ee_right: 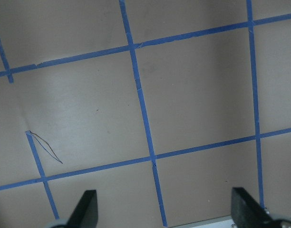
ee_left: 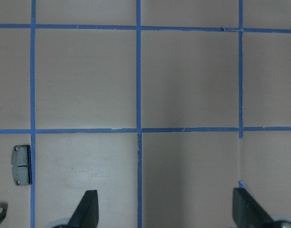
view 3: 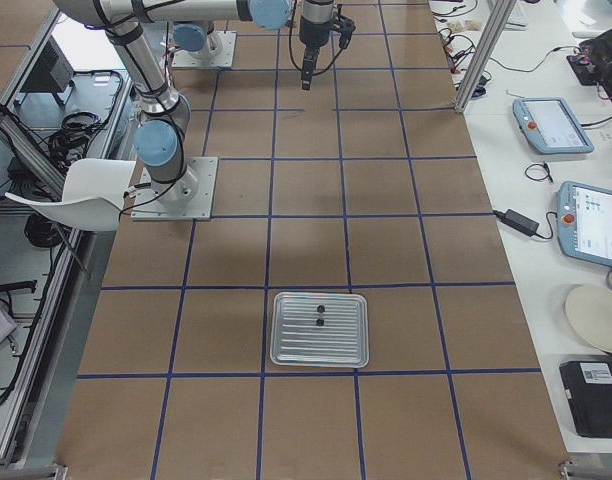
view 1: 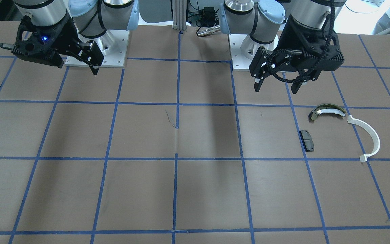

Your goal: Place bearing gear from tray to pile

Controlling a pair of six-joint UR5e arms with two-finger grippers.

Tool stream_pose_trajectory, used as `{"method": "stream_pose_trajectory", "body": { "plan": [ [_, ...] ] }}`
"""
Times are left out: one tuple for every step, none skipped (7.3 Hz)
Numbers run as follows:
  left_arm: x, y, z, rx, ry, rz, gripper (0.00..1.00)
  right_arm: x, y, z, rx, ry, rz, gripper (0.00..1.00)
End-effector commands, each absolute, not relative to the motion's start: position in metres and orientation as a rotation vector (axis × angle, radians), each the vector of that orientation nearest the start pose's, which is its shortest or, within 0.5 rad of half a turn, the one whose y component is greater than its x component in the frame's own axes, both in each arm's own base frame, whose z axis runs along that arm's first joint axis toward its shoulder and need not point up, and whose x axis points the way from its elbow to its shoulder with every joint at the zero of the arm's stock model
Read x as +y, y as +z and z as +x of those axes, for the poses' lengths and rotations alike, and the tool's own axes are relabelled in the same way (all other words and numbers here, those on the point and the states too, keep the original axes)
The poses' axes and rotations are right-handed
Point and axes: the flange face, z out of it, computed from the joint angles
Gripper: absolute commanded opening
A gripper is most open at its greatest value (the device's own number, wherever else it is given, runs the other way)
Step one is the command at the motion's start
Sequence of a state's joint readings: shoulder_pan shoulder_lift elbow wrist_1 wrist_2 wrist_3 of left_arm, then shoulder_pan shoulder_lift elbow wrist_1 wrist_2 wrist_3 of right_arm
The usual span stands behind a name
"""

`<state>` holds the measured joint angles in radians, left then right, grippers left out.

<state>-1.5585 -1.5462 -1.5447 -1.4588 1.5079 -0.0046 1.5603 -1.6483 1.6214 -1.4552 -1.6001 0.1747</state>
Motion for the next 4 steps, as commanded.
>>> {"method": "stream_pose_trajectory", "body": {
  "plan": [
    [-0.498,0.525,-0.133,3.193,-0.263,-0.021,1.0,-0.453,0.487,0.119,3.161,0.147,0.311,1.0],
    [-0.498,0.525,-0.133,3.193,-0.263,-0.021,1.0,-0.455,0.487,0.113,3.161,0.138,0.333,1.0],
    [-0.498,0.526,-0.133,3.193,-0.265,-0.019,1.0,-0.458,0.485,0.101,3.158,0.14,0.374,1.0],
    [-0.498,0.526,-0.134,3.194,-0.266,-0.018,1.0,-0.464,0.484,0.077,3.146,0.147,0.431,1.0]
  ]
}}
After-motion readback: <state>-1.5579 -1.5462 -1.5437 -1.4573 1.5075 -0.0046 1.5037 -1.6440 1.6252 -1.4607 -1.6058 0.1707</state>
